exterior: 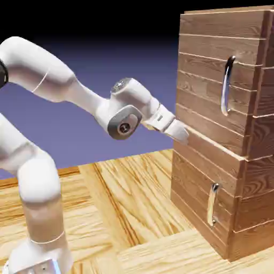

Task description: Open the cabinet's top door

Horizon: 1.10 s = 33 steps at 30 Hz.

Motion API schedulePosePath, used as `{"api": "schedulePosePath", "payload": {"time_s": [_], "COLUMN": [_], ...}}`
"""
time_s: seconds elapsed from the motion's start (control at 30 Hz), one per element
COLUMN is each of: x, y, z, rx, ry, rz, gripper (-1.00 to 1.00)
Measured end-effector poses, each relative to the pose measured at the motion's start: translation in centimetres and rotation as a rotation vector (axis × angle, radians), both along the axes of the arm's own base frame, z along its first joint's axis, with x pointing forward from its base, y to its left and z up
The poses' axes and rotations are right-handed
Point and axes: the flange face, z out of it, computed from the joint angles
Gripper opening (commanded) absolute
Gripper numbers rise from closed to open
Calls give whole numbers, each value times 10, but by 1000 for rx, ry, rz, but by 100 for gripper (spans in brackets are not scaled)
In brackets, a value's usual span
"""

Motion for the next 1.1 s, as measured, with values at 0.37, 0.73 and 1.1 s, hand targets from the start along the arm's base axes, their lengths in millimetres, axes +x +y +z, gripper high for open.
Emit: {"api": "schedulePosePath", "payload": {"time_s": [0.37, 0.73, 1.1], "x": [1, -25, 14], "y": [-138, -181, -173], "z": [120, 145, 123], "rx": [-72, -50, 135], "ry": [-331, -671, -761], "rz": [-143, -51, 5], "gripper": [0, 0, -100]}}
